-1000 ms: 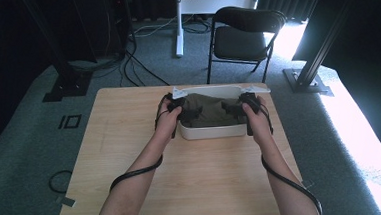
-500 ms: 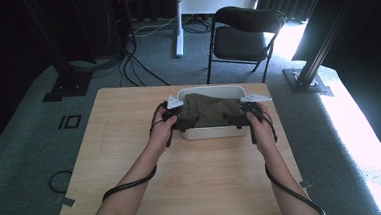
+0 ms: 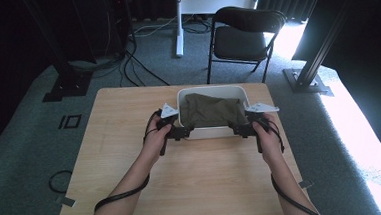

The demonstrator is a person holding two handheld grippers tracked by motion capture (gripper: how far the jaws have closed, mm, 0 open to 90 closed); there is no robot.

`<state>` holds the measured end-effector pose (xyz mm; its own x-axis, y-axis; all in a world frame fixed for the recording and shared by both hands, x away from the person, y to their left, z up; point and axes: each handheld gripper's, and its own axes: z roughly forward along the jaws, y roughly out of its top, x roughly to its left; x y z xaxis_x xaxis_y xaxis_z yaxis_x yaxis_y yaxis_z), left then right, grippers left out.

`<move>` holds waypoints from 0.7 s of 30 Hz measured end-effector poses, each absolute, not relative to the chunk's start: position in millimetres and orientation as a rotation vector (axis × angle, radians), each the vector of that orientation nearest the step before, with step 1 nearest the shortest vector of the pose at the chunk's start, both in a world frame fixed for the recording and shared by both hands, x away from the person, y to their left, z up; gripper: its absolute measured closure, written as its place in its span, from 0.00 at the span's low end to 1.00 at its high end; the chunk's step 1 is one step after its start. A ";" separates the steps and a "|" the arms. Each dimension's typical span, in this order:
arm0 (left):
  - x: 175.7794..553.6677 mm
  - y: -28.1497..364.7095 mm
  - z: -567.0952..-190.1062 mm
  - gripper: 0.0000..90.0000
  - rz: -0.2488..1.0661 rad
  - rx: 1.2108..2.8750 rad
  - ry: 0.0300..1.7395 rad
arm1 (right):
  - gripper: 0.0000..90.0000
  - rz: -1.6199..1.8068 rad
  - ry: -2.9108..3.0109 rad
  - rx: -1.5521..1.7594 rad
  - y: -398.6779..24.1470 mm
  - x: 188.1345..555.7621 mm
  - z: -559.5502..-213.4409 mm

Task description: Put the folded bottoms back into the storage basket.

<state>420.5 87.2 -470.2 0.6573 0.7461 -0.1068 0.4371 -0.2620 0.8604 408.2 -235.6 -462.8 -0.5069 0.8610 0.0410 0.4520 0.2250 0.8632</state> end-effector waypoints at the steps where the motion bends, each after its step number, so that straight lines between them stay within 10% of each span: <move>1: 419.3 88.4 -471.1 0.21 0.398 1.903 0.933 | 0.16 1.213 2.053 1.198 -236.3 405.0 -463.6; 21: 383.7 104.6 -502.1 0.19 0.391 1.931 0.953 | 0.14 1.203 2.101 1.180 -239.2 363.3 -500.7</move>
<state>383.7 104.6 -502.1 0.6502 0.7524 -0.1057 0.4610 -0.2801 0.8420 363.3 -239.2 -500.7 -0.5367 0.8431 0.0342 0.4562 0.2558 0.8523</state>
